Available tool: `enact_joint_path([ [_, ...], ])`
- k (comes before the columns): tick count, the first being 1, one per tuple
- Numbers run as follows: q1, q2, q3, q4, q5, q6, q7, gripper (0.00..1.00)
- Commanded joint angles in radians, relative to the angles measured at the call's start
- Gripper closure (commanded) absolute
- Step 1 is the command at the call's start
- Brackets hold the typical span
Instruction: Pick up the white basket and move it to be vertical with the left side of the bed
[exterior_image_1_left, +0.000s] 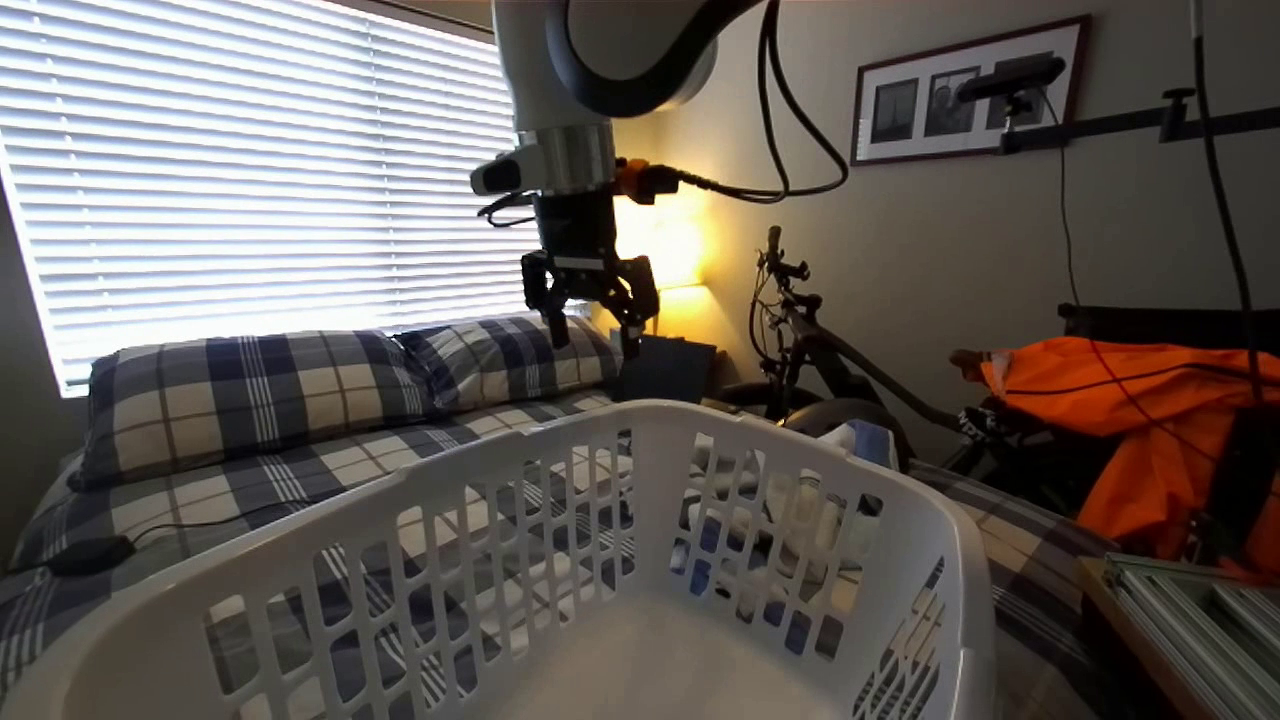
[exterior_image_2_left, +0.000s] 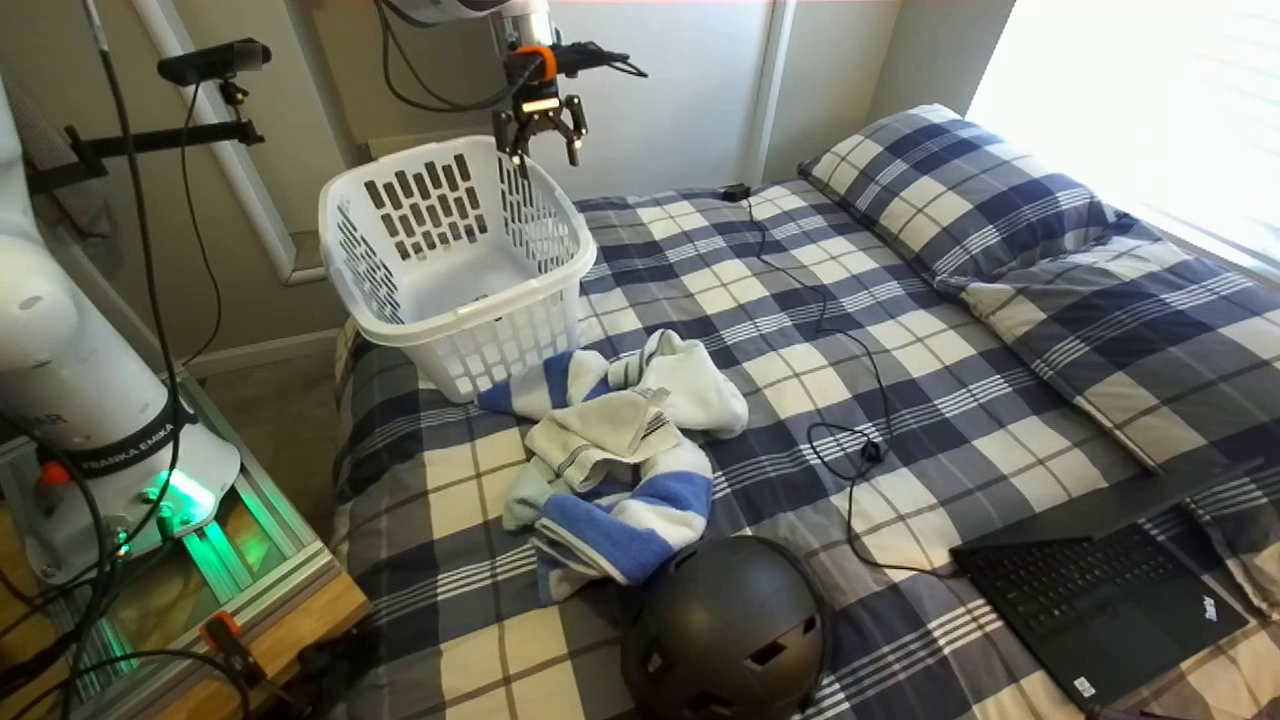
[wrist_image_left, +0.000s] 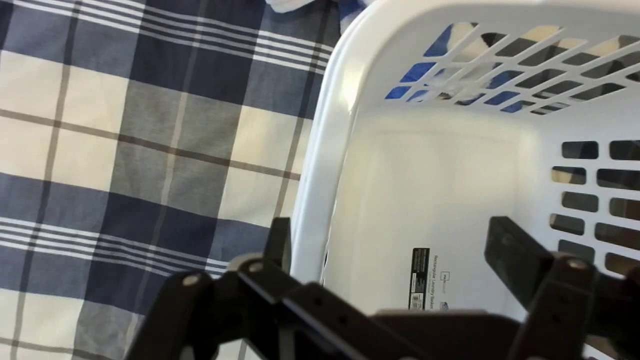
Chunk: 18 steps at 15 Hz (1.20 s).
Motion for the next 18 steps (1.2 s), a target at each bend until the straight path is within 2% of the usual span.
enact_joint_path([
  [1,-0.022,0.010,0.027,0.014,-0.012,-0.004,0.003,0.00],
  [9,-0.022,0.023,0.030,0.025,-0.023,0.006,-0.015,0.00],
  [12,-0.032,0.028,0.064,0.011,0.026,0.068,-0.053,0.00],
  [18,-0.043,0.051,0.113,-0.024,0.110,0.225,-0.045,0.00],
])
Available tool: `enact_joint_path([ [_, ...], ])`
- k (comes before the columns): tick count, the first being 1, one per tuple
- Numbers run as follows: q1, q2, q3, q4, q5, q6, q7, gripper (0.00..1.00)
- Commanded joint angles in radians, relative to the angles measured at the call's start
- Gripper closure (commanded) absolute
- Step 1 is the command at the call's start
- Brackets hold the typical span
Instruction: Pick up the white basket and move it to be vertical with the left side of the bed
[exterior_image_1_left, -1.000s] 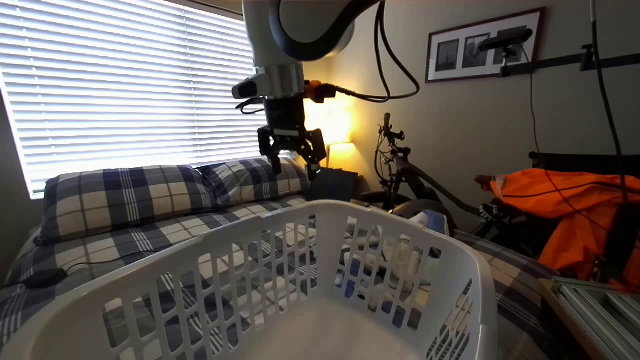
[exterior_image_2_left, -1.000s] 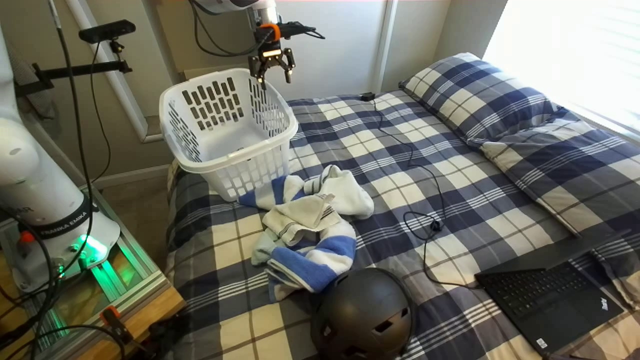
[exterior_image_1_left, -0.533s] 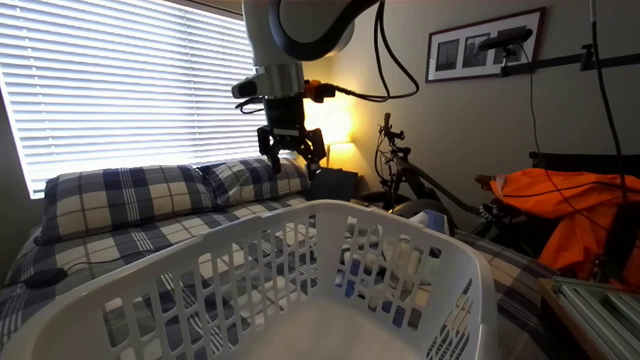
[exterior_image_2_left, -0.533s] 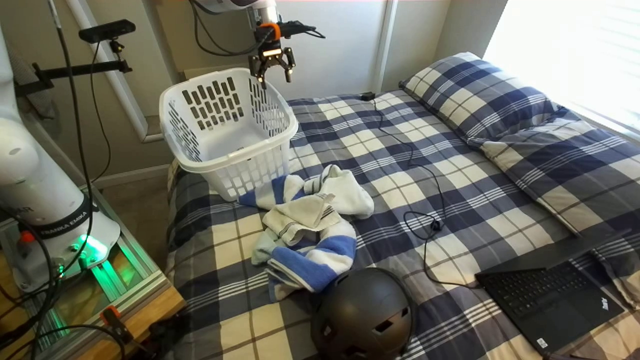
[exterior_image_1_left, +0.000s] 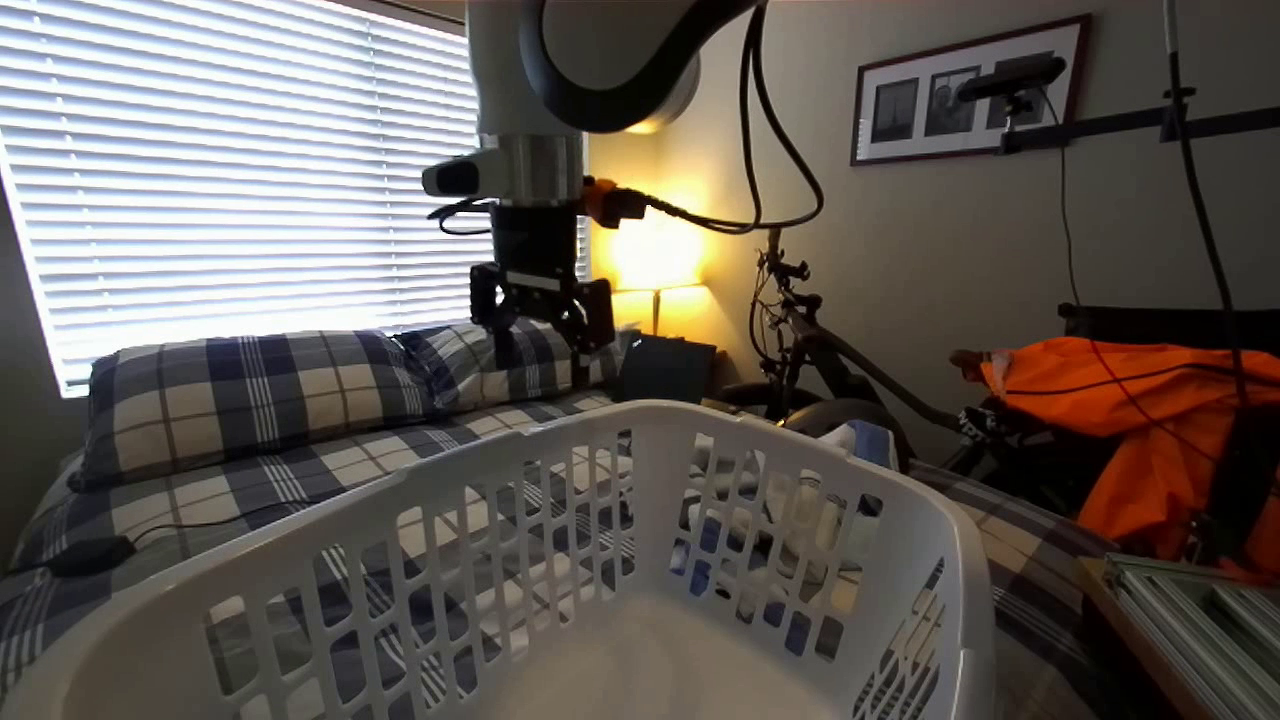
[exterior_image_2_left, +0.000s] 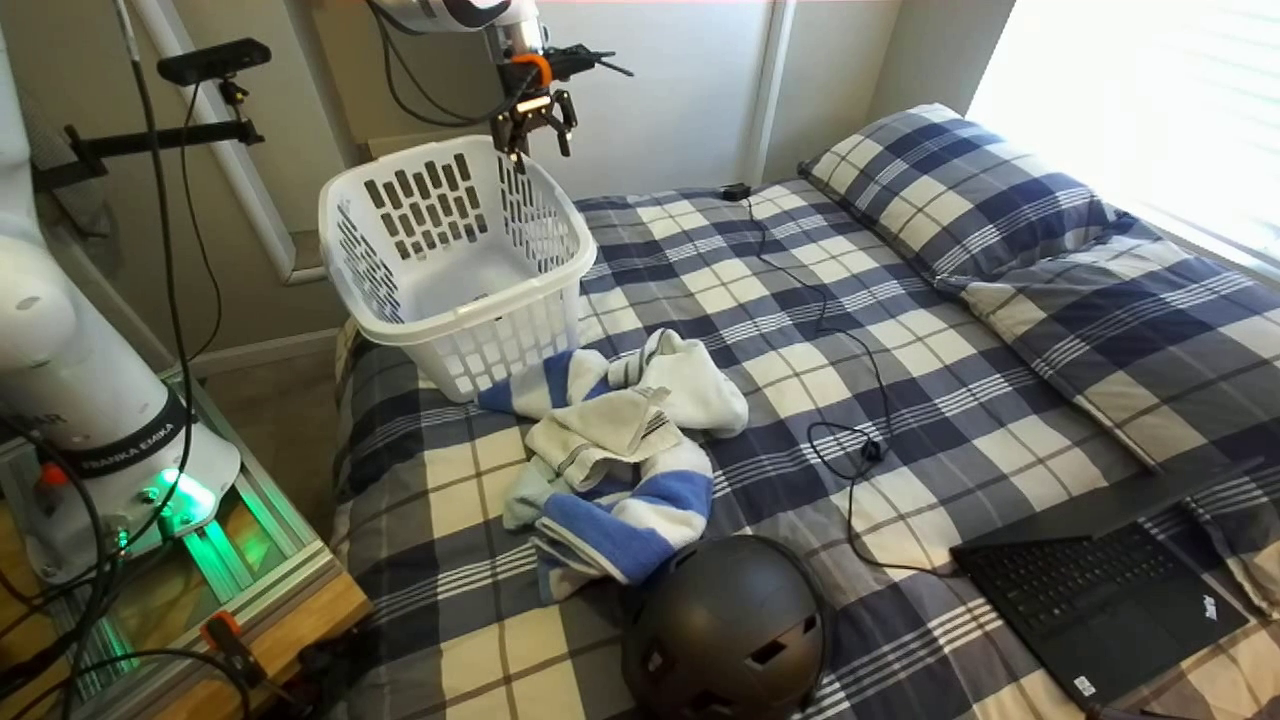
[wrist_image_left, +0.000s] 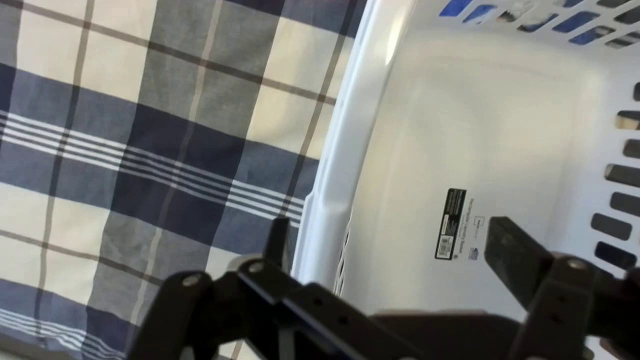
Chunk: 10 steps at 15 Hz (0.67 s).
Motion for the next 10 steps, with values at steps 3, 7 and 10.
enact_joint_path([
  [3,-0.046,0.046,0.063,-0.031,0.133,0.159,-0.063,0.00],
  [7,-0.063,0.103,0.079,-0.018,0.164,0.243,-0.079,0.00],
  [10,-0.089,0.142,0.105,-0.003,0.202,0.276,-0.123,0.00],
])
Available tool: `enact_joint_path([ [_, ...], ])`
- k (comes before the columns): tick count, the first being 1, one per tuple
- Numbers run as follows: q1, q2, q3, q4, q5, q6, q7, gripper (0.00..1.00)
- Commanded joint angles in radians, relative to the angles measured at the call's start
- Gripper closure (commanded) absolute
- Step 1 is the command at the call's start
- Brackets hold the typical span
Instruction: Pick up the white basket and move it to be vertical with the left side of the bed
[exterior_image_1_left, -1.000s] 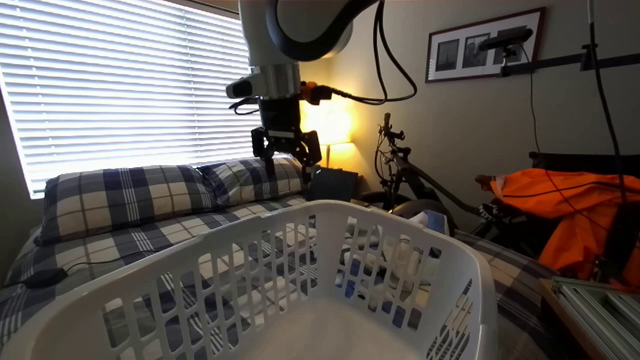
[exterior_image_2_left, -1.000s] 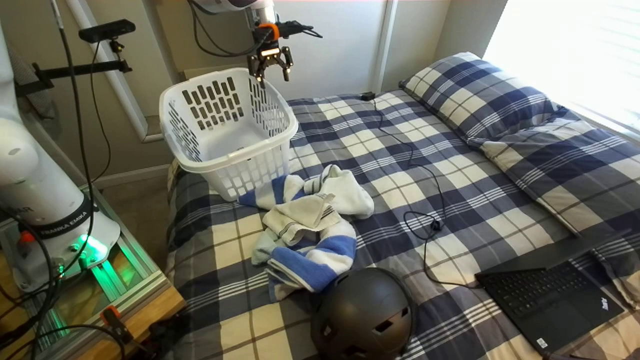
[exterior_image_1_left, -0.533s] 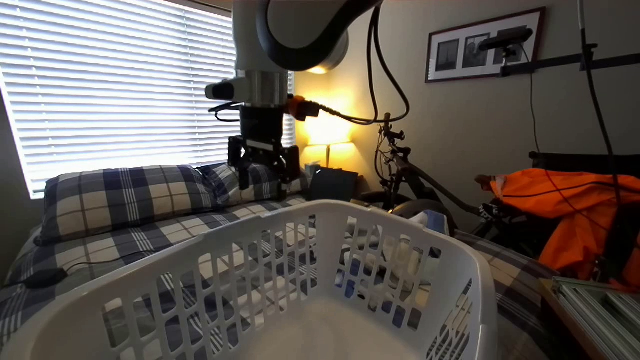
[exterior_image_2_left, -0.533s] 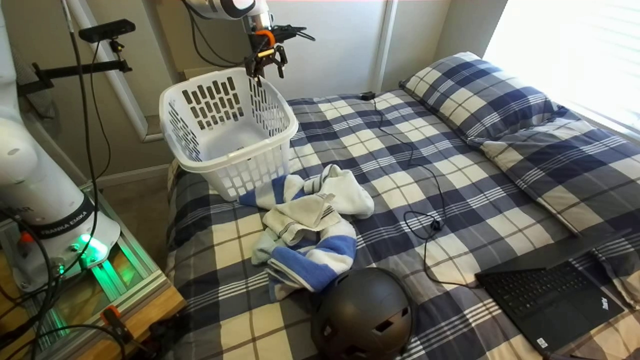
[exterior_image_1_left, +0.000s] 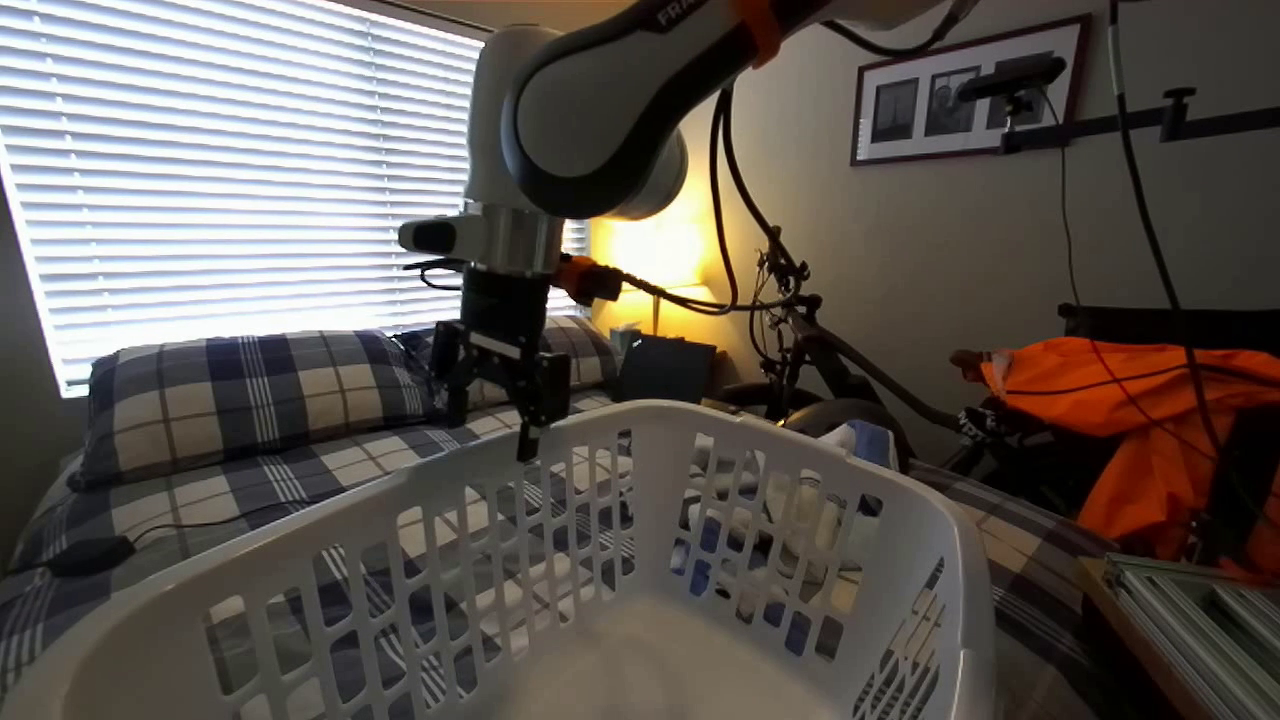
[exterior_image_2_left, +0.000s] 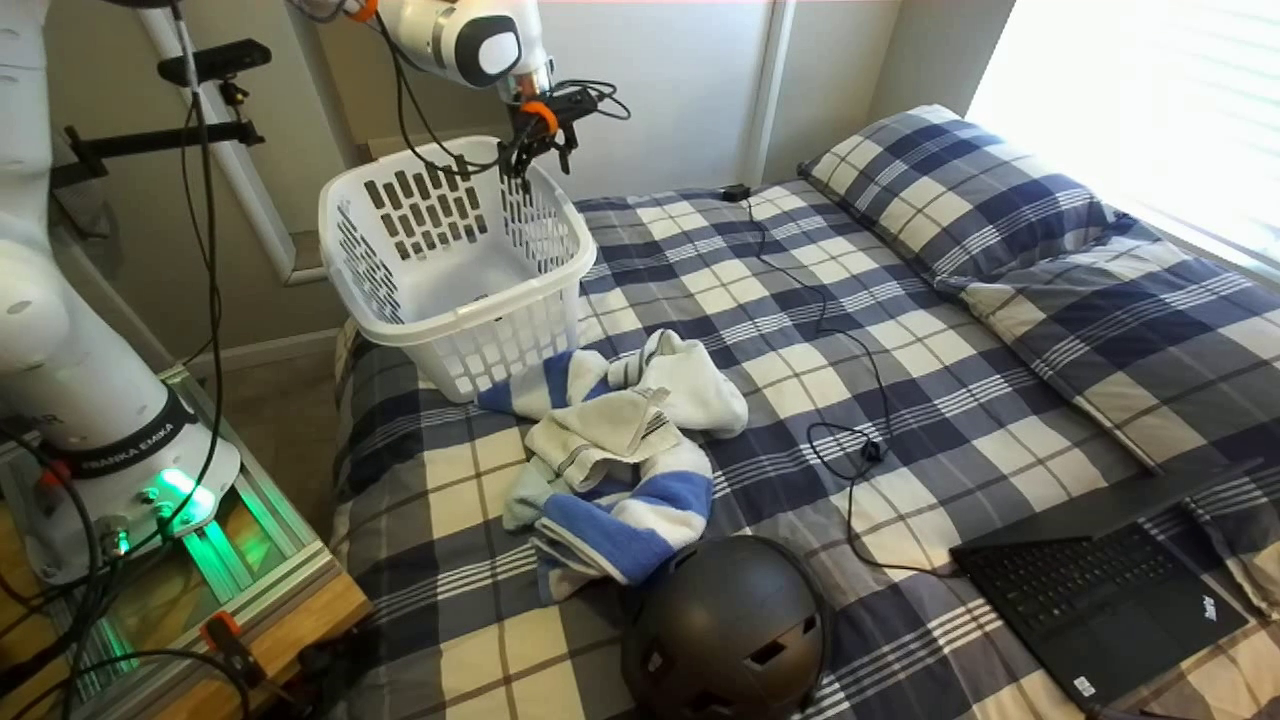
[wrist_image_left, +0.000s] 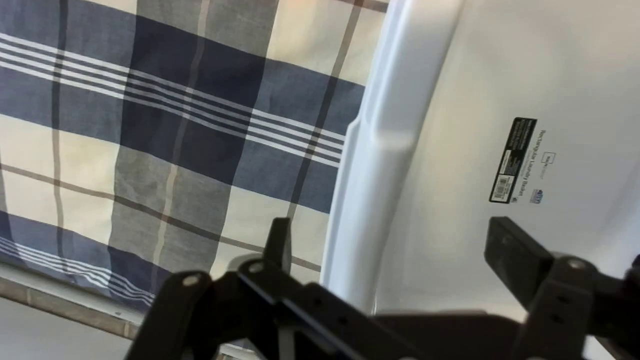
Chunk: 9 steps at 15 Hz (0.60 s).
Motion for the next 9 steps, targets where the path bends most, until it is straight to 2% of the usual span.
enact_joint_path([
  [1,-0.049,0.045,0.050,0.024,0.074,0.042,-0.084,0.25],
  [2,-0.058,0.053,0.063,0.026,0.093,0.046,-0.105,0.26],
  [3,-0.065,0.057,0.073,0.028,0.109,0.043,-0.120,0.32],
  [9,-0.079,0.056,0.101,0.038,0.176,0.003,-0.157,0.76],
])
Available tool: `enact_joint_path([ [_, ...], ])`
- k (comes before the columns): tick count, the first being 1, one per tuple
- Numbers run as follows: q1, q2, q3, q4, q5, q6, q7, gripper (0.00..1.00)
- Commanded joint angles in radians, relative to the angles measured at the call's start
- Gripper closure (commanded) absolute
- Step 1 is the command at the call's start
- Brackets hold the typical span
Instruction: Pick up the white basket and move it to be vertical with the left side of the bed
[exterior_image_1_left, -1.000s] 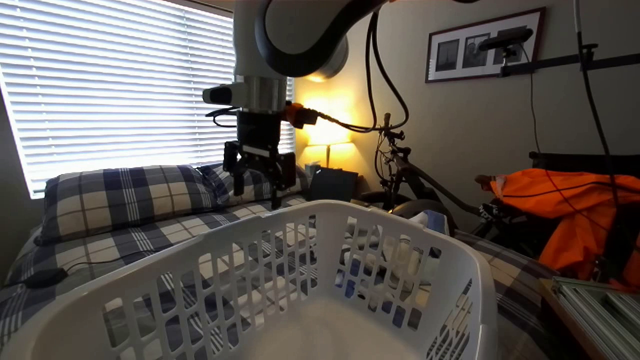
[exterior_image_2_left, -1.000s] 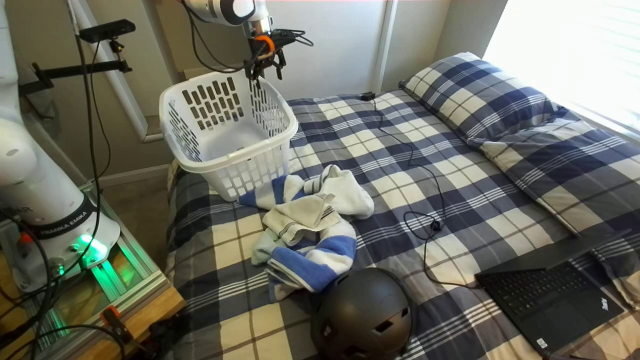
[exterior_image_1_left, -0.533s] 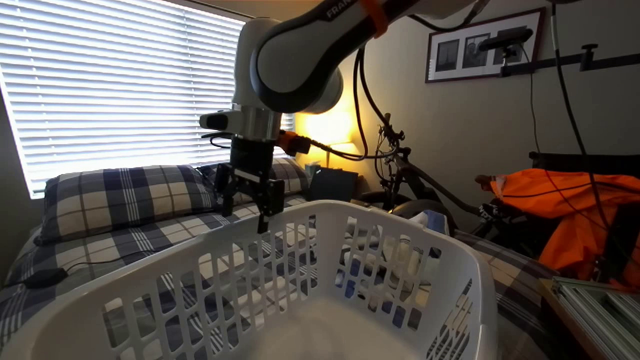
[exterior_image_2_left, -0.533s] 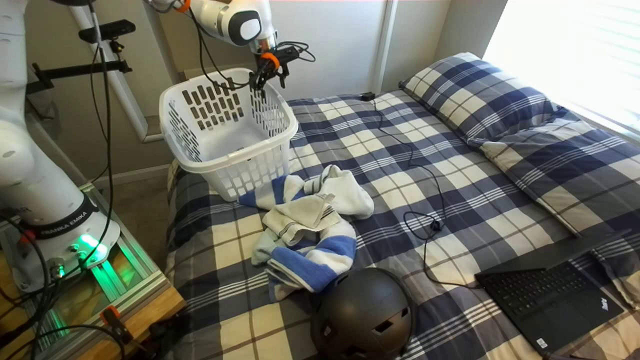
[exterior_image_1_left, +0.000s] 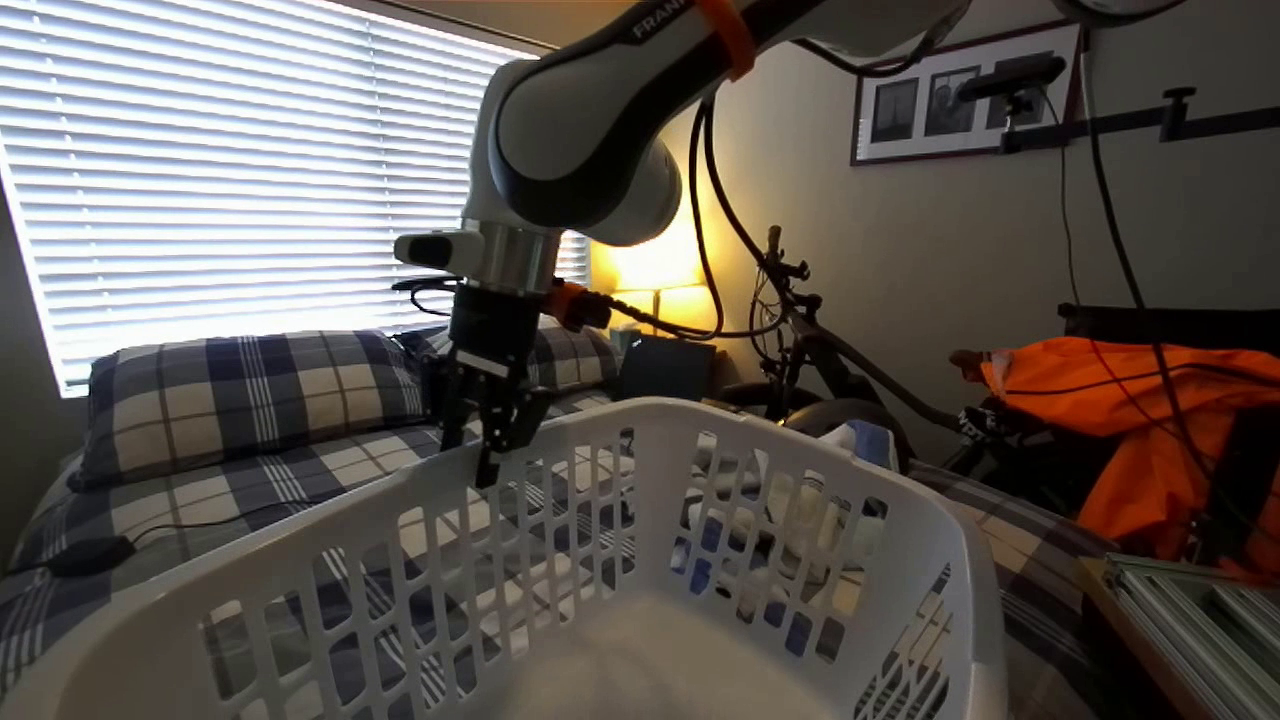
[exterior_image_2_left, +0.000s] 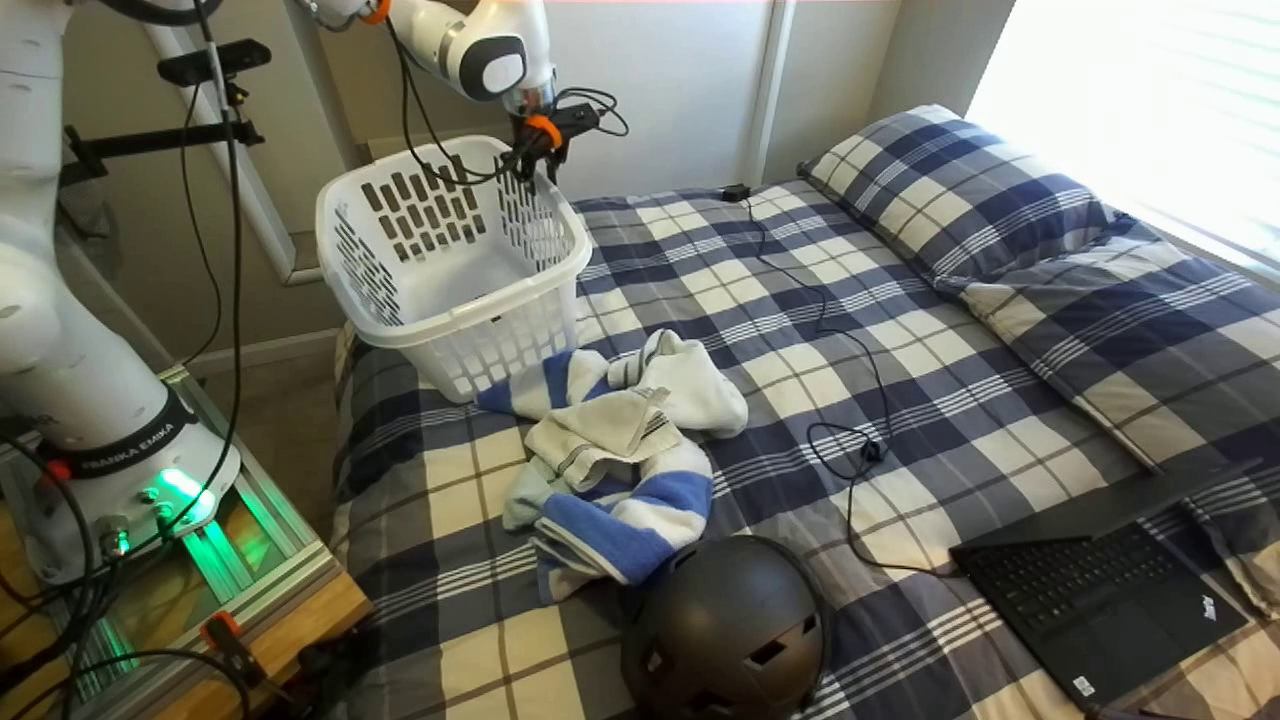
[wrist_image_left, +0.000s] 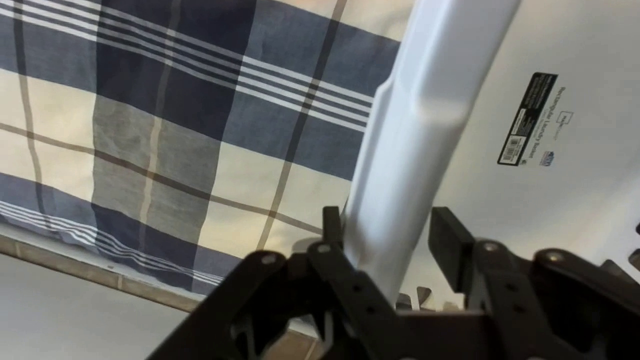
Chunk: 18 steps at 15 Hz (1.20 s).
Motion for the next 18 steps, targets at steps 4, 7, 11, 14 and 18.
enact_joint_path([
  [4,-0.026,0.007,0.035,0.024,0.092,-0.059,-0.044,0.91],
  [7,-0.043,-0.026,0.034,0.003,0.140,-0.089,-0.033,0.93],
  [11,-0.126,-0.078,0.029,-0.026,0.273,-0.130,-0.071,0.93],
  [14,-0.192,-0.111,0.008,-0.042,0.382,-0.168,-0.087,0.93],
  [18,-0.278,-0.156,-0.036,-0.084,0.550,-0.179,-0.102,0.93],
])
